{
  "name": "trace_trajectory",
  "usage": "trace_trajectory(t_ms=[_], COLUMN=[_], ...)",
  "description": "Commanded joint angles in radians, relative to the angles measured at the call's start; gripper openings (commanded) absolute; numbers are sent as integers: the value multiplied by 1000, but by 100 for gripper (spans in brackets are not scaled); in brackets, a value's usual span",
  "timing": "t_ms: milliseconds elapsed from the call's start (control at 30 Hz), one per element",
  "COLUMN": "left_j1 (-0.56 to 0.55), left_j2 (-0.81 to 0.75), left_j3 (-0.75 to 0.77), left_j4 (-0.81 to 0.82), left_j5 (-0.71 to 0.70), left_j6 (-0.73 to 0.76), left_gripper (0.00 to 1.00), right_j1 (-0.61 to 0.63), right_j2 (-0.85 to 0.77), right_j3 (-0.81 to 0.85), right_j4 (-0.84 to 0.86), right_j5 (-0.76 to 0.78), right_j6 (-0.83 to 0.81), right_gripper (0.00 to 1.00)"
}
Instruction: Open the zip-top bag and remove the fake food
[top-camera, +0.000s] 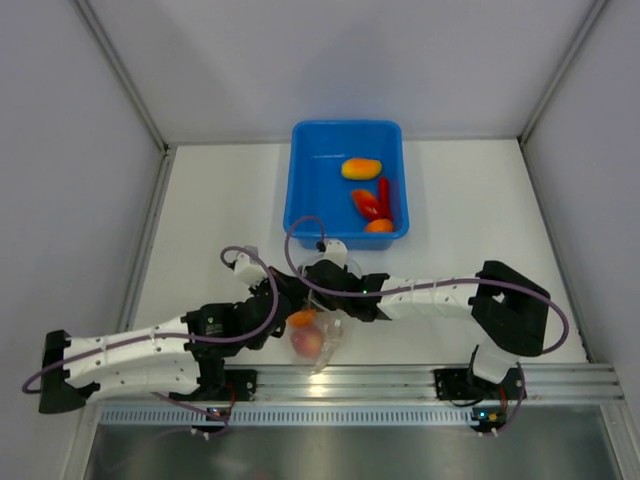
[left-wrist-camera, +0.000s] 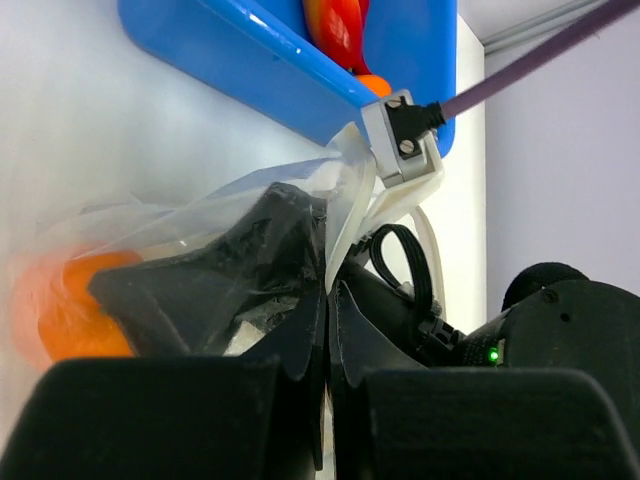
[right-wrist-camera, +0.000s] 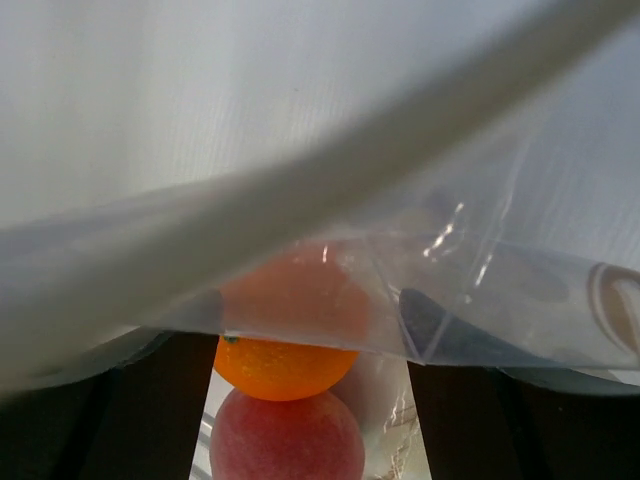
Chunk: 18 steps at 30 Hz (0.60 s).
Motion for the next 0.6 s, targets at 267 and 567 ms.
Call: trace_trajectory(t_ms=[267,567], left_j1=[-4,-3], left_j2=[-55,-68], left_j3=[-45,-56], left_j4=[1,1], left_j5=[-55,-70], left_j6=[-15,2], left_gripper=[0,0], right_j1=[61,69], right_j2=[140,105], right_j3=[86,66], right_j4=[-38,-137], right_j5=[-63,-25], right_j6=[-6,-14], right_gripper=[77,82])
